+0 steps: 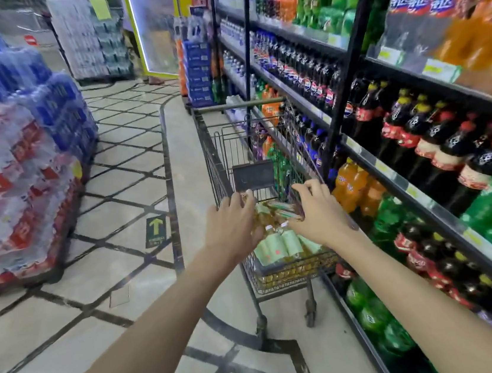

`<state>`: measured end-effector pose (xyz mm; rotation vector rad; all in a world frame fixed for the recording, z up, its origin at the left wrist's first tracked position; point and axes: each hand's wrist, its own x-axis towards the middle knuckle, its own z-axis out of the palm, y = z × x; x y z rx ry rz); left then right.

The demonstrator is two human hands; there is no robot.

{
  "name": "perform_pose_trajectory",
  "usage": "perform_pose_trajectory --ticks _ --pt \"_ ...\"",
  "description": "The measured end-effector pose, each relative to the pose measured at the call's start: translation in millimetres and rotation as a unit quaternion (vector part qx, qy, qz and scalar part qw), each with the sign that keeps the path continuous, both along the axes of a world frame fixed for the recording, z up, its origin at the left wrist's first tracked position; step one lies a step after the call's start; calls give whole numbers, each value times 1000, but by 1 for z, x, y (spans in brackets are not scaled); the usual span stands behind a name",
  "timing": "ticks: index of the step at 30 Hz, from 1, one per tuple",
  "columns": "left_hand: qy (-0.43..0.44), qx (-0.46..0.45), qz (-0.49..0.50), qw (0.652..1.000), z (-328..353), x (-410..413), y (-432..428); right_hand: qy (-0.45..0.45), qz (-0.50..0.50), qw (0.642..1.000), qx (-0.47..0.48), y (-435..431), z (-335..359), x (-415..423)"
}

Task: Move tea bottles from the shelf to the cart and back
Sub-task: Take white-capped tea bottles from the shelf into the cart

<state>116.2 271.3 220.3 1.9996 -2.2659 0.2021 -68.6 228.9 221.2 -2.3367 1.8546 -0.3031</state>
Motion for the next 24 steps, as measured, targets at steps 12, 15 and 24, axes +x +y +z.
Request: perform_pose_trajectory --ticks 12,15,24 --pt "32 88 -21 995 -54 25 -114 -30 -82 993 83 -83 -63 8" --pt "29 119 -34 992 -66 23 -153 -50 -114 987 105 -112 -85 1" --pt "2 236 -82 968 -119 -10 -252 -77 -192 960 190 -180 -154 -13"
